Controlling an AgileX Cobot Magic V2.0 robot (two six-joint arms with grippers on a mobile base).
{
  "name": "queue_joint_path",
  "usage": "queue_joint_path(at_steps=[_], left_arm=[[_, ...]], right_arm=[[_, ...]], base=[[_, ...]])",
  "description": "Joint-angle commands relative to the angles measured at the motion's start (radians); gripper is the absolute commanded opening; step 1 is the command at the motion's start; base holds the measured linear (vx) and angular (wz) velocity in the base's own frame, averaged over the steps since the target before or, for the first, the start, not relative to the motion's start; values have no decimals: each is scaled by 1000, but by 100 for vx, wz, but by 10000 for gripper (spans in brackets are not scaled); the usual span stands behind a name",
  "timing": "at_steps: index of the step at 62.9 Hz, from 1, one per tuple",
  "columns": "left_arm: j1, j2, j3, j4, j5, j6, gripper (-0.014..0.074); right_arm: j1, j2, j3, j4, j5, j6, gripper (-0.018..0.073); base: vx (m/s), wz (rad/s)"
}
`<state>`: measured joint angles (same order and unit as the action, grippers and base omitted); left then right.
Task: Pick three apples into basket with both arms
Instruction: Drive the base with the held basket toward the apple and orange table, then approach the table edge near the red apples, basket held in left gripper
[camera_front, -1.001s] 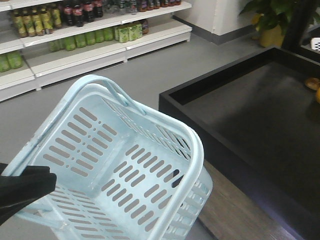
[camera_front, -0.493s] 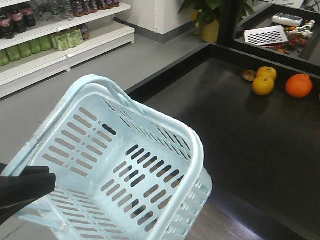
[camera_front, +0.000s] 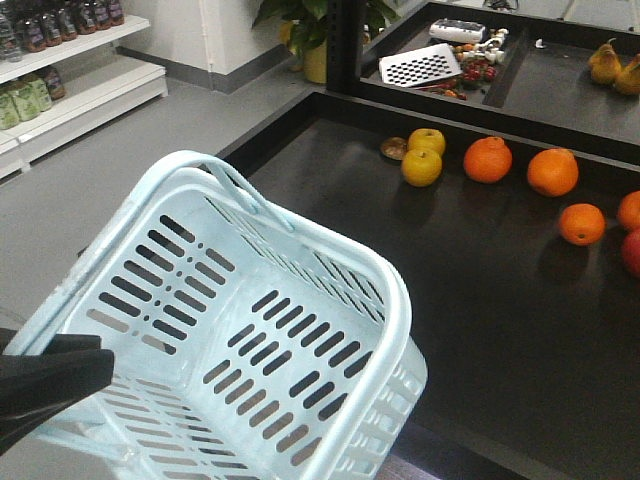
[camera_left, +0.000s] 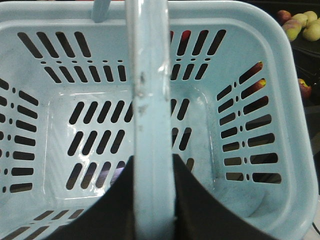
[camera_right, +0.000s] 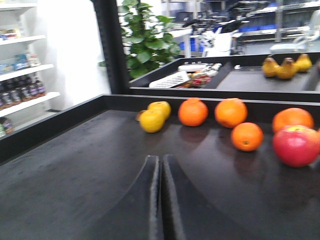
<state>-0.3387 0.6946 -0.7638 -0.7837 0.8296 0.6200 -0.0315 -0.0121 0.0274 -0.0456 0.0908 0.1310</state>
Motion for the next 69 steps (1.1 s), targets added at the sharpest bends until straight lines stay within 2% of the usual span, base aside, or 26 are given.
queue_joint_path(at_steps=[1,21,69], left_arm=[[-17,-5,-26,-66,-71,-7,-6],[-19,-5,-26,-66,-71,-7,-6],[-19,-5,-26,-66,-71,-7,-6]], right_arm=[[-7,-13,13,-10,-78,-5,-4],[-7,-13,13,-10,-78,-5,-4],[-7,-13,13,-10,-77,-5,-4]], base=[[9,-35],[9,-24],[10,-5]])
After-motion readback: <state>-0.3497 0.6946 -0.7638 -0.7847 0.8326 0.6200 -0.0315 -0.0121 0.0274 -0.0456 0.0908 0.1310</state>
